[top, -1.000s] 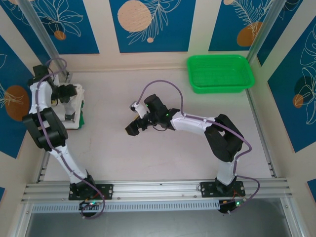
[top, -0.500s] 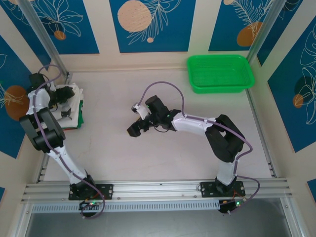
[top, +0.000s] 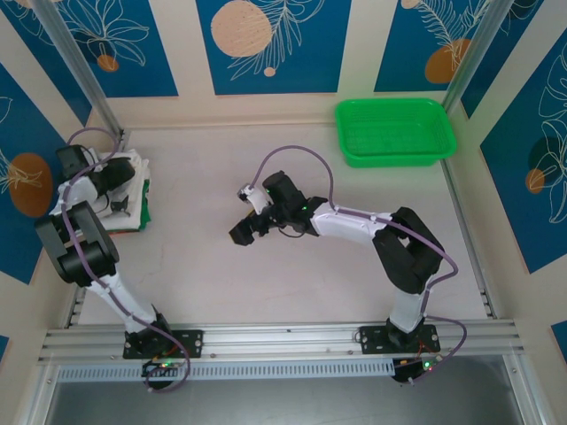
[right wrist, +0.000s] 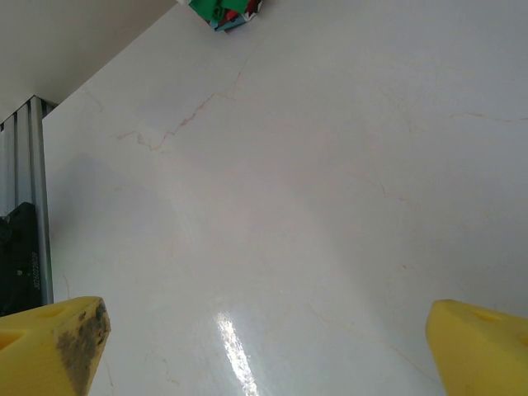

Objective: Fold and stack the t-shirts

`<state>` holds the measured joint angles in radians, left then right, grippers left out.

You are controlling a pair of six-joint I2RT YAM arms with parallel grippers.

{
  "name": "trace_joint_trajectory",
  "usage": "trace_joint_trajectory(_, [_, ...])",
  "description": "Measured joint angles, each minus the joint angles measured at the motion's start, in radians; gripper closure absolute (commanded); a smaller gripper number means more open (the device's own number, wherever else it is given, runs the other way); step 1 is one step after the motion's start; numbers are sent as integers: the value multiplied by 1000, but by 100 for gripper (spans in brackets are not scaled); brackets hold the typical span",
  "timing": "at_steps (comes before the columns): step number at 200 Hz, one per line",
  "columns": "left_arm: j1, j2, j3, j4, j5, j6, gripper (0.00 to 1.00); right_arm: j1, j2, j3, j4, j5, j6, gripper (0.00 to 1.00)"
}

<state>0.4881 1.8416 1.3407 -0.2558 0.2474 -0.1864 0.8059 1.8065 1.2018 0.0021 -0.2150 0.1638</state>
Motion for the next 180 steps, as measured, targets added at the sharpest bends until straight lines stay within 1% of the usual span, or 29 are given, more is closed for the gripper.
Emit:
trace_joint_trajectory(60, [0, -126, -7, -32, 14, -18, 0, -44, -69, -2, 10, 2, 27, 2])
trace_joint_trajectory(75, [0, -134, 12, -42, 15, -18, 0, -55, -76, -4, 14, 2, 34, 2])
trace_joint_trajectory(96, [0, -84, 82, -71, 18, -19, 0, -60, -76, -11, 14, 2, 46, 2])
trace_joint_trajectory(148, [-6, 135, 227, -148, 6, -19, 0, -59, -76, -27, 12, -2, 64, 3])
trace_joint_trajectory(180, [-14, 146, 244, -158, -13, -17, 0, -56, -76, -34, 11, -1, 65, 3])
